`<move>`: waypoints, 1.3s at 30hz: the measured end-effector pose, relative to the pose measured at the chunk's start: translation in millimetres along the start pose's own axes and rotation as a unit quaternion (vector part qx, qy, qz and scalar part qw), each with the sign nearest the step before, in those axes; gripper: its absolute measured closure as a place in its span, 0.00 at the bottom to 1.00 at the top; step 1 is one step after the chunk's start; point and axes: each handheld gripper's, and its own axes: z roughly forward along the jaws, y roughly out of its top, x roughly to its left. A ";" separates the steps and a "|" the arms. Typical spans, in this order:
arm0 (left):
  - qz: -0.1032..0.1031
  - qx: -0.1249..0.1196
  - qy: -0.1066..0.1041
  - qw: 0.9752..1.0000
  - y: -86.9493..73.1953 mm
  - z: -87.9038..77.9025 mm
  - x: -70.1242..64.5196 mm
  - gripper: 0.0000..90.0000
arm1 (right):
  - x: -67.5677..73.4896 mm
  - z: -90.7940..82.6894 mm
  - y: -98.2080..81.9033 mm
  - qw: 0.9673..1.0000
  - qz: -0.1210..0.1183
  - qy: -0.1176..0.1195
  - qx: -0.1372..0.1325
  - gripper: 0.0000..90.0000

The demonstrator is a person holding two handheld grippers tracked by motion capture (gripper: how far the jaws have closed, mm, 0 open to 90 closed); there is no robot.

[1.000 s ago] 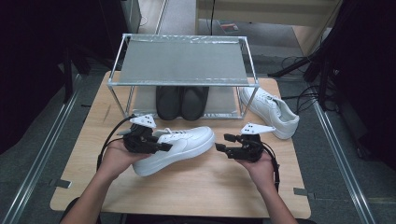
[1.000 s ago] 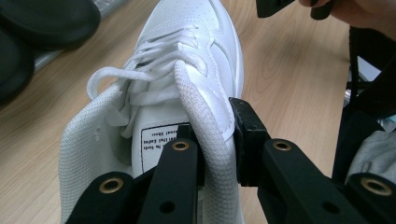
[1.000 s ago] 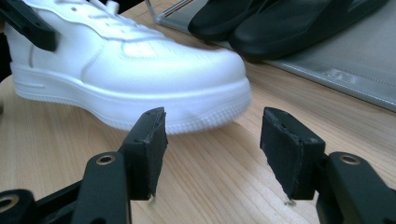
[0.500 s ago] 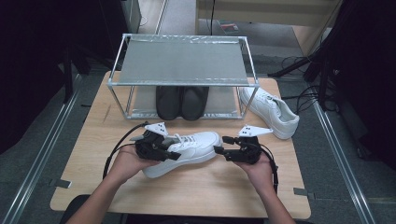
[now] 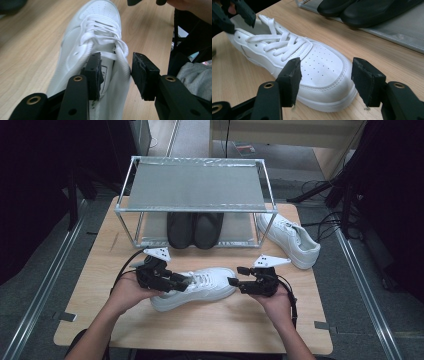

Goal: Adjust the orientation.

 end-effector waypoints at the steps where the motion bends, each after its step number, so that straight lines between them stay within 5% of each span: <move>1: -0.004 -0.001 0.001 1.000 -0.2 -4.9 1.4 0.67 | 0.7 0.3 -0.1 1.000 -0.001 0.001 0.000 0.46; 9: -0.015 -0.028 0.040 0.999 -6.8 -32.4 13.6 0.69 | 10.2 5.8 -1.6 1.000 -0.008 0.000 0.009 0.49; 16: -0.032 -0.027 0.080 0.996 -18.0 -42.4 30.9 0.90 | 20.6 13.0 -3.5 1.000 -0.010 0.006 0.014 0.57; 23: -0.048 -0.033 0.063 0.996 -28.7 -35.3 51.4 0.97 | 32.0 20.8 -3.5 0.999 -0.014 0.022 0.022 0.70; 28: -0.039 -0.028 0.079 0.996 -31.6 -29.8 52.7 0.98 | 41.3 24.2 -3.6 0.999 -0.026 0.021 0.021 0.83; 31: -0.040 -0.032 0.073 0.996 -34.3 -23.3 52.8 0.98 | 50.4 28.6 -5.4 0.998 -0.051 -0.003 0.020 0.92; 34: -0.022 -0.001 0.090 0.996 -34.7 -14.3 51.1 0.99 | 54.4 33.5 -4.7 0.999 -0.042 0.015 0.019 0.98; 39: -0.025 -0.015 0.077 0.997 -35.4 -12.0 52.7 0.99 | 59.3 40.2 -6.1 0.999 -0.036 0.022 0.025 1.00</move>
